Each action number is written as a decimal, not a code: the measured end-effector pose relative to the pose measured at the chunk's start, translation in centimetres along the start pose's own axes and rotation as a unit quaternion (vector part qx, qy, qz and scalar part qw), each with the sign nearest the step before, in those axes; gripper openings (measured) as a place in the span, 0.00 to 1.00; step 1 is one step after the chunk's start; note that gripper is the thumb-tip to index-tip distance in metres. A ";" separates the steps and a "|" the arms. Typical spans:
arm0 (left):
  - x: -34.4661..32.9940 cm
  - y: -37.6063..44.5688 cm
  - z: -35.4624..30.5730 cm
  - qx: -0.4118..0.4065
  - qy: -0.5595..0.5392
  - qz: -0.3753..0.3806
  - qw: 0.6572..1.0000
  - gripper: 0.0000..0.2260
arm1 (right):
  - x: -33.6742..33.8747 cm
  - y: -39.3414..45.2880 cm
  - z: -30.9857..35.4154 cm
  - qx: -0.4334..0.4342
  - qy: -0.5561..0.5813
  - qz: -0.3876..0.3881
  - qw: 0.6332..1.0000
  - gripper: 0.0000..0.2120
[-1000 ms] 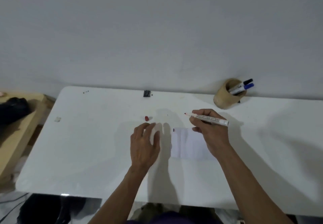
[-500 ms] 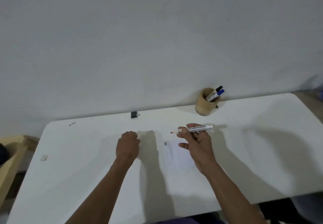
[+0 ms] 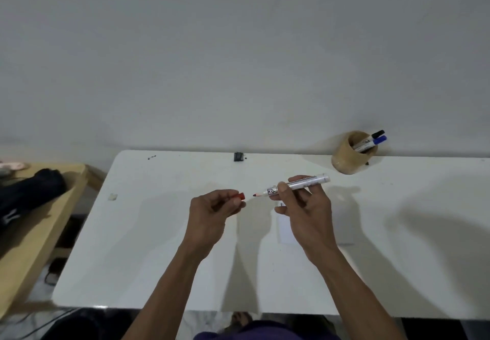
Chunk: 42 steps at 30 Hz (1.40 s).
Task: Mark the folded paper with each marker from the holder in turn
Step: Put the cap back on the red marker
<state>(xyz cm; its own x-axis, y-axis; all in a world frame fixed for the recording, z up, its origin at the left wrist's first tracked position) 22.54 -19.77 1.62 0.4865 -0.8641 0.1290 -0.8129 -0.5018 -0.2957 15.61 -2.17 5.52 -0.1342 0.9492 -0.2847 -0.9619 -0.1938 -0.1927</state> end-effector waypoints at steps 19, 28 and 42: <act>-1.0 -2.9 -2.3 -0.044 0.000 0.057 0.997 0.07 | -0.6 -2.3 0.7 0.003 0.011 0.012 1.000 0.08; -3.8 -1.7 -3.0 -0.055 0.021 0.108 0.992 0.07 | 1.9 -1.5 0.7 -0.015 0.044 -0.038 0.998 0.06; -11.5 3.3 -9.5 -0.142 0.084 0.177 0.970 0.07 | 11.1 4.0 7.3 0.031 -0.282 0.052 0.958 0.06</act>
<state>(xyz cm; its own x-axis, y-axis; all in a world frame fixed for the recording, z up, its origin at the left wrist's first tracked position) 11.17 -11.86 8.10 0.1202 -0.9664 0.2273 -0.9867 -0.1415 -0.0797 8.53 9.42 8.47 -0.3211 0.9119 0.2557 -0.9461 -0.2967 -0.1297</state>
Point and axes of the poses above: each hand's wrist, its own y-axis towards the middle knuckle, its own x-axis out of the back of the hand, z = x × y, the point moved 1 cm from there along y, towards the middle knuckle, and after that the axes turned 11 degrees about y, right-handed, at the moved point
